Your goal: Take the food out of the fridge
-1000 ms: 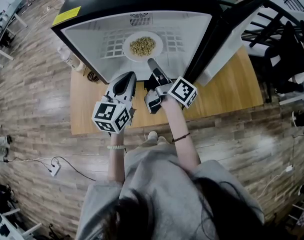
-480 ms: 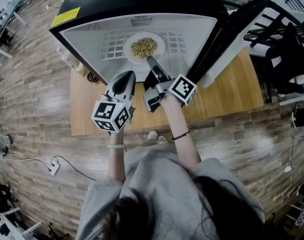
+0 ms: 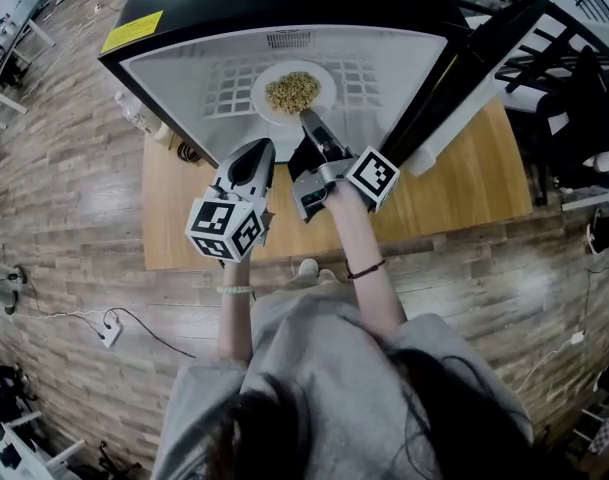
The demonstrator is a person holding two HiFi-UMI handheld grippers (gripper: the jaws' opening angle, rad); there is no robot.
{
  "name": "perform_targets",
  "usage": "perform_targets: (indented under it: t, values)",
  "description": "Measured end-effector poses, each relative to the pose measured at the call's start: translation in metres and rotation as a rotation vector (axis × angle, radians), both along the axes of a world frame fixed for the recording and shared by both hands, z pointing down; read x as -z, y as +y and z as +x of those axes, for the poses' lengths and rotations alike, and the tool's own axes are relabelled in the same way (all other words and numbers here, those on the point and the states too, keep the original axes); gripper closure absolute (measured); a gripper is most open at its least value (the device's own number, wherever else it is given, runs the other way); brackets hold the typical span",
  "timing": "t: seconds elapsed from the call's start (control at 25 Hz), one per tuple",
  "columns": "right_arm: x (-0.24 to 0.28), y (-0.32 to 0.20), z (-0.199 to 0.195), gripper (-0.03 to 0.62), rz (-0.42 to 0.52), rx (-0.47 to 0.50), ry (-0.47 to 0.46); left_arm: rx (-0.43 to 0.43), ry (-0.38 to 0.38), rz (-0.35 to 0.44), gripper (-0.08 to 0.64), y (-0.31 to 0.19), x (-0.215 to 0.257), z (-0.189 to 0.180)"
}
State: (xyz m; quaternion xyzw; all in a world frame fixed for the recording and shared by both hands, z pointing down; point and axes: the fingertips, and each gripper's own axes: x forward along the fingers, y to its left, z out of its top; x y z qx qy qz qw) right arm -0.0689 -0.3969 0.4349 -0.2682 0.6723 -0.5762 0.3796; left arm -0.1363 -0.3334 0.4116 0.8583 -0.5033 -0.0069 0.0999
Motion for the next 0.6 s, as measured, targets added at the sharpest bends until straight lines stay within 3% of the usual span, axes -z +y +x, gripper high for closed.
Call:
perform_targets:
  t: [0.6]
  values:
    - [0.006,0.006,-0.002,0.531,-0.032,0.031,-0.091,-0.011,0.01,0.012,0.552,0.0007,0.0036,-0.0018]
